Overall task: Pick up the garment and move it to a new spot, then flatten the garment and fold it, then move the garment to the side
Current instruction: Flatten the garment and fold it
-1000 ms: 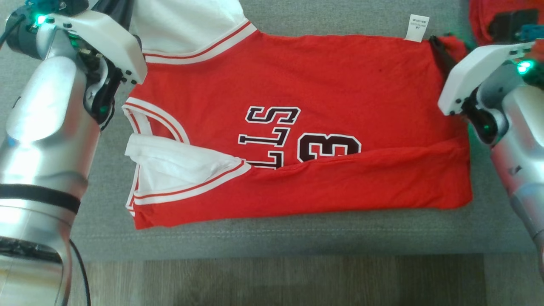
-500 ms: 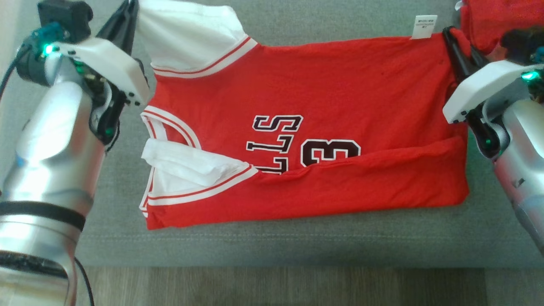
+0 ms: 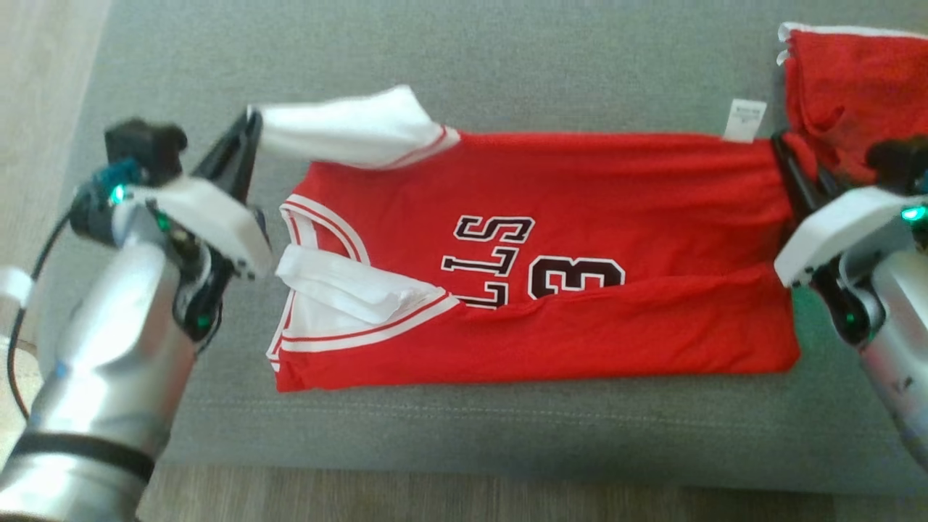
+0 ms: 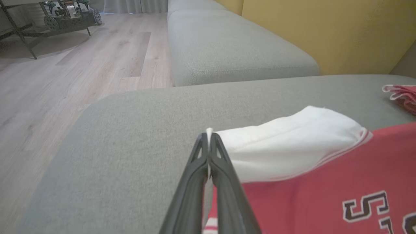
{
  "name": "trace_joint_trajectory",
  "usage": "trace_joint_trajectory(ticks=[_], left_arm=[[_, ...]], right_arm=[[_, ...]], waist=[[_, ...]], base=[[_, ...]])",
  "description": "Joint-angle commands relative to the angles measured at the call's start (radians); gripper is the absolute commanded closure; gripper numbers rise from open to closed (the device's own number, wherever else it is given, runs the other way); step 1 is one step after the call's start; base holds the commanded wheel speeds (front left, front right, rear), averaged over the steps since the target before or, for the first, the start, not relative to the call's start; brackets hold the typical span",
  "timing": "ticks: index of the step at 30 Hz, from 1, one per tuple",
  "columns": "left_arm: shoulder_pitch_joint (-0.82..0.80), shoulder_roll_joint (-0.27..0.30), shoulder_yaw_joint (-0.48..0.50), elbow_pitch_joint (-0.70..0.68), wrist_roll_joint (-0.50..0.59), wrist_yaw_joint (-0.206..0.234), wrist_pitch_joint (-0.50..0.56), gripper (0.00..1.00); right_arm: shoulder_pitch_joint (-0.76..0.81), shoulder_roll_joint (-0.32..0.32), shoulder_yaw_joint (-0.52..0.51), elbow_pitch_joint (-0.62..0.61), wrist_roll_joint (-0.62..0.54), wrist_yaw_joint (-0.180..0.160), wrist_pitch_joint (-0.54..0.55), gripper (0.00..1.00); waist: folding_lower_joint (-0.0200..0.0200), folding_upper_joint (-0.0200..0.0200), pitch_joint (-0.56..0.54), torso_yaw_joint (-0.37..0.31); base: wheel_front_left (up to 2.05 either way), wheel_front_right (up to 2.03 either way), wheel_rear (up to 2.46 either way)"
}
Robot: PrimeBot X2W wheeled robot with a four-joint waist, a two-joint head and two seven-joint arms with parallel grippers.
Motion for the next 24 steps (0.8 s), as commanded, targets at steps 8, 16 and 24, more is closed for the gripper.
trace_joint_trajectory(ticks=[8, 16, 24], left_arm=[[0.132, 0.107, 0.011, -0.150, -0.026, 0.008, 0.050, 1.00], [0.284, 0.182, -0.017, -0.312, -0.037, 0.031, 0.149, 1.00], [0.339, 0.216, -0.060, -0.368, -0.008, 0.052, 0.206, 1.00]], right_arm=[[0.117, -0.062, 0.018, -0.077, 0.040, 0.000, -0.006, 1.00], [0.204, -0.117, 0.045, -0.145, 0.079, 0.000, 0.080, 1.00], [0.251, -0.168, 0.076, -0.216, 0.077, 0.000, 0.178, 1.00]], waist=[[0.0000, 0.0000, -0.055, 0.018], [0.0000, 0.0000, -0.085, 0.027], [0.0000, 0.0000, -0.095, 0.022]], base=[[0.00, 0.00, 0.00], [0.00, 0.00, 0.00], [0.00, 0.00, 0.00]])
